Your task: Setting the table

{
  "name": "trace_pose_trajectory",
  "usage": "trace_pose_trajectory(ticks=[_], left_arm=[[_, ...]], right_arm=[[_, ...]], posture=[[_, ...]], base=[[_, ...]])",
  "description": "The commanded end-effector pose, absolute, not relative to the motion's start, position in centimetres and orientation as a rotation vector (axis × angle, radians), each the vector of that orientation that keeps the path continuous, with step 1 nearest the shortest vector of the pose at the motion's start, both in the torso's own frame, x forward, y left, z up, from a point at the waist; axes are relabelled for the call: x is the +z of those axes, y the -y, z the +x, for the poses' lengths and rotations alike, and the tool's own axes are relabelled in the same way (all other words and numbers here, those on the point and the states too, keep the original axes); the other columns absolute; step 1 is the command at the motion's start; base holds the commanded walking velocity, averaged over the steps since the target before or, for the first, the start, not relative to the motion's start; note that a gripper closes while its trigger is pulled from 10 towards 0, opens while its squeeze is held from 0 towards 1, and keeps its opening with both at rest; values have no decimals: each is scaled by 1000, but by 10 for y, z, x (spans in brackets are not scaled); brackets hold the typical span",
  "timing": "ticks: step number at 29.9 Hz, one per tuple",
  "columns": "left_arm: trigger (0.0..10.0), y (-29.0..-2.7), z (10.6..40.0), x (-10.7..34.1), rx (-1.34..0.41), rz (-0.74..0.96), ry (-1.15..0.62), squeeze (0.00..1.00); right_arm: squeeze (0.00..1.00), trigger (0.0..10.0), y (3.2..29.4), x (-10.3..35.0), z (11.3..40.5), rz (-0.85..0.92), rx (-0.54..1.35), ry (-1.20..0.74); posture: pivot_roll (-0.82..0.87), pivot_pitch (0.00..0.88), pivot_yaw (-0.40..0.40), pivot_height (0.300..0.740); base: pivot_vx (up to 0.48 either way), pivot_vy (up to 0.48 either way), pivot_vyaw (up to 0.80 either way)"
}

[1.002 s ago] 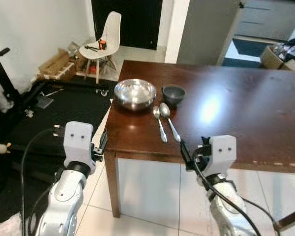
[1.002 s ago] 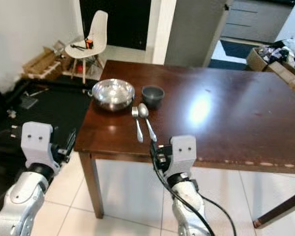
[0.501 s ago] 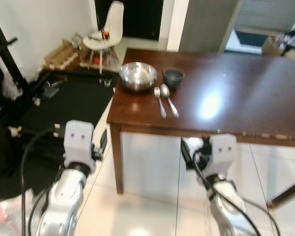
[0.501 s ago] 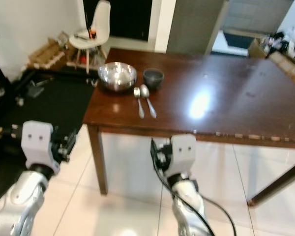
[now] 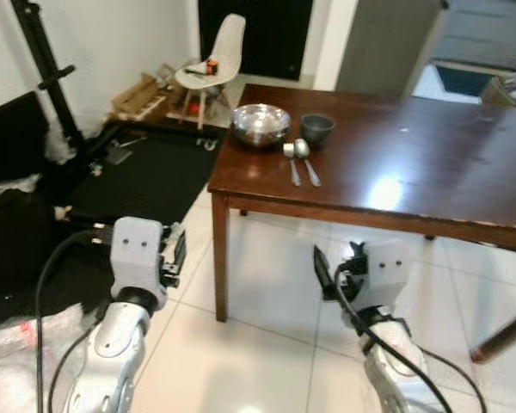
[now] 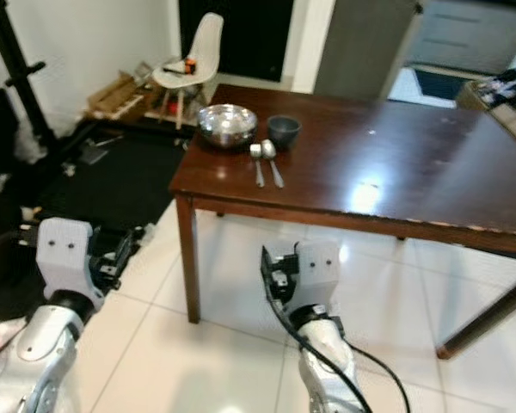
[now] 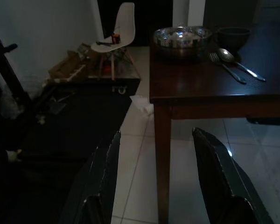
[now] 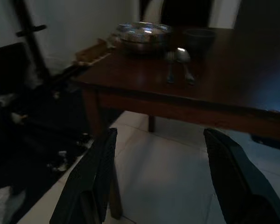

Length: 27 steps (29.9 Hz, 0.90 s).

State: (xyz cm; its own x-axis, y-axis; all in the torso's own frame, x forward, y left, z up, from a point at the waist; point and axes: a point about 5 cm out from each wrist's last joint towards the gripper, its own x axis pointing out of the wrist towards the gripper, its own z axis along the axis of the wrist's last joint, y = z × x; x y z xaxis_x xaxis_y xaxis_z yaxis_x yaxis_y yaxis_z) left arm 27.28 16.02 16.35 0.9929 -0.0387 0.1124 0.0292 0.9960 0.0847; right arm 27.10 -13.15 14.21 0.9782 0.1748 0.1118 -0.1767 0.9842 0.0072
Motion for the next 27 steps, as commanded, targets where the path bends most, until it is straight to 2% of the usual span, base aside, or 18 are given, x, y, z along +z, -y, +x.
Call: trace_pose_trajectory(ticks=[1,27], left_arm=[[10000,-157,272,164,-42,71,109,0],[10000,-156,271,158,-54,73,86,0]], right_arm=[[0,10000,136,138,271,20,162,87],[0,10000,135,135,270,42,173,72]], posture=[[-45,0,45,740],[-44,0,46,740]], base=[[0,0,-788],[0,0,-788]])
